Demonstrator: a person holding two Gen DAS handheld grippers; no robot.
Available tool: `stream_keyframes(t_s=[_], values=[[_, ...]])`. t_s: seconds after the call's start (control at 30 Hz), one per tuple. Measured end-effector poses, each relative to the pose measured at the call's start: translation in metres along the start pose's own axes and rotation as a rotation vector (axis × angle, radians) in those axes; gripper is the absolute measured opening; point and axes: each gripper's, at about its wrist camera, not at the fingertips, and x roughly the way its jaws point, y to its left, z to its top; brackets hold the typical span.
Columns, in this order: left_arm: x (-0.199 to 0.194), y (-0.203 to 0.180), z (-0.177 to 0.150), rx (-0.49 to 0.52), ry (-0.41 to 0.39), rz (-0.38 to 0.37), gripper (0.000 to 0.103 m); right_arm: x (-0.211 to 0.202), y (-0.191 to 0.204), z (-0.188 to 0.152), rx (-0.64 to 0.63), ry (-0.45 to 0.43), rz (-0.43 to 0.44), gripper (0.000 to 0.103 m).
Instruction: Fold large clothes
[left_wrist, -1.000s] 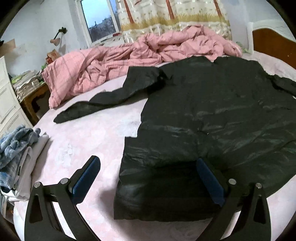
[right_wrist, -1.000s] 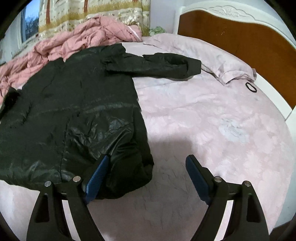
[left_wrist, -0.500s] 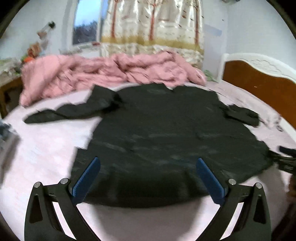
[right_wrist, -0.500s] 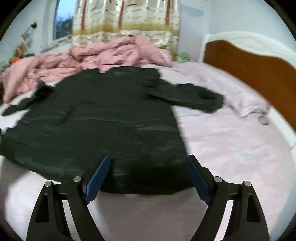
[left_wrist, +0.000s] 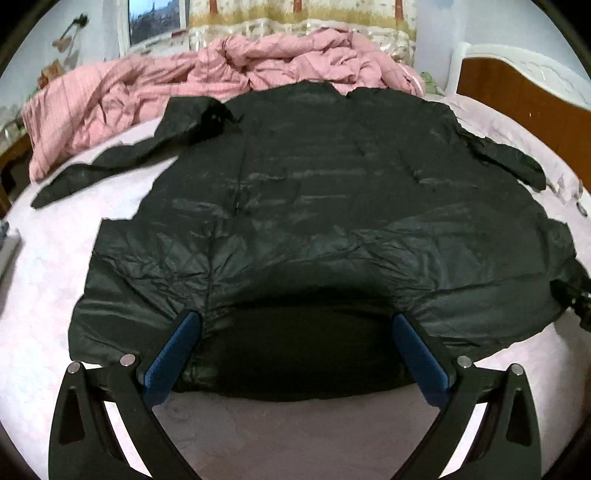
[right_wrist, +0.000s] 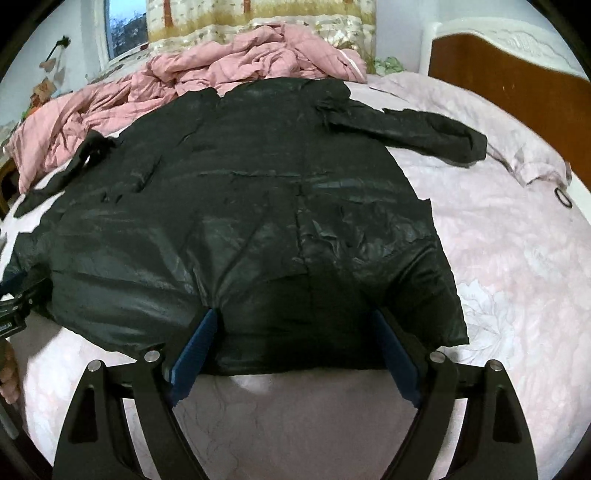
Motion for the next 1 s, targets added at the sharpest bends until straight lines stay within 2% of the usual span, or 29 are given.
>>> stream_keyframes(t_s=[0.37,0.47,0.57,0.67,0.8,1.0], values=[[-0.027,0.015,0.009,-0.03,-0.065,-0.076,0.103,-0.02,0.0,0.003,-0.026,-0.033,-0.016,0.087],[-0.044,0.012,0.011,0.0,-0.119,-0.067,0.103,-0.028,0.003,0.004,-0.018,-0.055,-0.017,0.087],[-0.057,0.008,0.01,0.017,-0.161,-0.079,0.103,-0.037,0.007,0.008,0.002,-0.082,-0.055,0.087],[-0.065,0.001,0.008,0.044,-0.192,-0.086,0.103,-0.05,0.015,0.011,-0.01,-0.126,-0.033,0.087],[-0.079,-0.01,0.005,0.102,-0.258,-0.047,0.103,-0.068,0.027,0.011,-0.056,-0.197,-0.059,0.087],[-0.103,-0.014,-0.004,0.179,-0.374,-0.029,0.103,-0.079,0.035,0.01,-0.077,-0.24,-0.043,0.088]])
